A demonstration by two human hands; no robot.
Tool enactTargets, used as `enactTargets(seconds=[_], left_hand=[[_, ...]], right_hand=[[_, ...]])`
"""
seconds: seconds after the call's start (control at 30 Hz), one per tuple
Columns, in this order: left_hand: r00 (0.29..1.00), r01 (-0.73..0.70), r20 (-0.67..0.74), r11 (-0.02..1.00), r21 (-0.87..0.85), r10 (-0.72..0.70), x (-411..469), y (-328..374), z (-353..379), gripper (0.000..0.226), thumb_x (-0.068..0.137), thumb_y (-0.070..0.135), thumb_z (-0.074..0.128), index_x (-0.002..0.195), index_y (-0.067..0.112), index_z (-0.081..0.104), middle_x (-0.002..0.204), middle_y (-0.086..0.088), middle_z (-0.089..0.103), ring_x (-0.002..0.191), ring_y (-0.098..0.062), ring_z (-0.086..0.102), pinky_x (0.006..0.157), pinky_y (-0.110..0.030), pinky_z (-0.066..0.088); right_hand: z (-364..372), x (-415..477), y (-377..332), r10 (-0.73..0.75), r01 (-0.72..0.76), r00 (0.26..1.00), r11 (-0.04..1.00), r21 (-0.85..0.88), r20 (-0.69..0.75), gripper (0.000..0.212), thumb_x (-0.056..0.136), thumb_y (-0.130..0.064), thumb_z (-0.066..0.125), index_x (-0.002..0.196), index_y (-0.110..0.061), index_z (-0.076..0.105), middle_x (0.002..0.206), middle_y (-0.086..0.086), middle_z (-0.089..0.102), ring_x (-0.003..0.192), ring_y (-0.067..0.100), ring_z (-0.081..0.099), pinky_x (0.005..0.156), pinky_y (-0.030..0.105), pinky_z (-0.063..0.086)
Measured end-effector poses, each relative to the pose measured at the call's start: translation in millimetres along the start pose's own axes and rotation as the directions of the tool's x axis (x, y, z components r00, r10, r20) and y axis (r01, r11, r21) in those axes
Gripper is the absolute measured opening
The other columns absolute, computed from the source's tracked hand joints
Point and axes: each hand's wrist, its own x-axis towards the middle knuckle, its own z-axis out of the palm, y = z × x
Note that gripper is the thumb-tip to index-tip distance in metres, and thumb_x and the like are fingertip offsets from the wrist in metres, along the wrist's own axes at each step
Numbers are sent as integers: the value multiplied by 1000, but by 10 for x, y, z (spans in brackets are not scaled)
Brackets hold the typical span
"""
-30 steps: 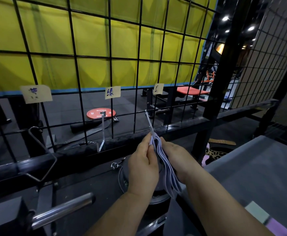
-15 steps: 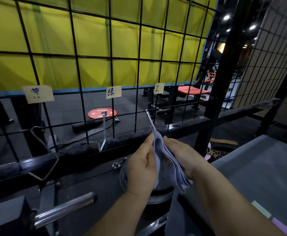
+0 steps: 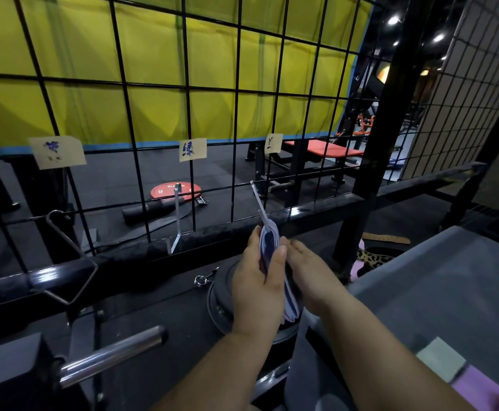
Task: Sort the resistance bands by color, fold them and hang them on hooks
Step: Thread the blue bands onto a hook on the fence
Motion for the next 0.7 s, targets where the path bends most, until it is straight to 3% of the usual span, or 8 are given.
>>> enactTargets(seconds=[0.1, 0.23, 0.33, 0.5, 0.6, 0.7], left_hand=[[999, -28, -28, 995, 96, 30, -35, -84, 47, 60, 92, 34, 61, 147, 29, 36, 138, 16, 47, 125, 3, 45, 102, -13, 36], [998, 32, -62, 985, 170, -22, -127, -237, 113, 39, 94, 39, 57, 130, 29, 47, 117, 11, 56, 105, -2, 56, 73, 2, 38], [996, 9, -85, 974, 228, 11, -176, -356, 146, 13, 96, 36, 55, 106, 34, 47, 101, 10, 56, 92, -3, 53, 70, -4, 36], [994, 27, -113, 971, 236, 0, -189, -471, 172, 30, 96, 35, 50, 124, 22, 49, 109, 9, 54, 98, -6, 51, 80, -14, 39], [993, 37, -121, 976, 214, -11, -184, -497, 172, 40, 96, 38, 50, 132, 21, 45, 116, 6, 55, 103, -10, 52, 84, -22, 42], [994, 27, -110, 975, 221, -2, -196, -532, 173, 45, 95, 37, 50, 135, 19, 43, 119, 3, 55, 106, -13, 52, 86, -22, 39]], right_hand=[[9, -34, 126, 9, -9, 1000, 1000, 13, 11, 31, 95, -47, 55, 108, -23, 68, 102, 2, 75, 100, 22, 70, 91, 43, 54], [4, -124, 261, -22, 22, 1000, 999, -23, 10, 29, 104, -32, 42, 109, -18, 67, 92, -4, 73, 79, -1, 68, 65, 13, 50], [-8, -181, 362, -8, 11, 1000, 993, -114, 28, 27, 106, -28, 37, 107, -19, 62, 89, -6, 66, 66, -11, 62, 56, 7, 44], [45, -276, 497, 3, 5, 998, 992, -127, 65, 30, 107, -25, 33, 120, -15, 58, 97, -12, 65, 79, -16, 61, 63, 2, 43], [79, -326, 509, -19, 25, 997, 996, -90, 70, 31, 107, -25, 30, 118, -19, 58, 94, -22, 60, 78, -24, 57, 64, -2, 40], [87, -353, 559, -48, 53, 996, 996, -71, 72, 30, 107, -26, 31, 115, -21, 60, 95, -19, 63, 78, -22, 59, 64, -1, 41]])
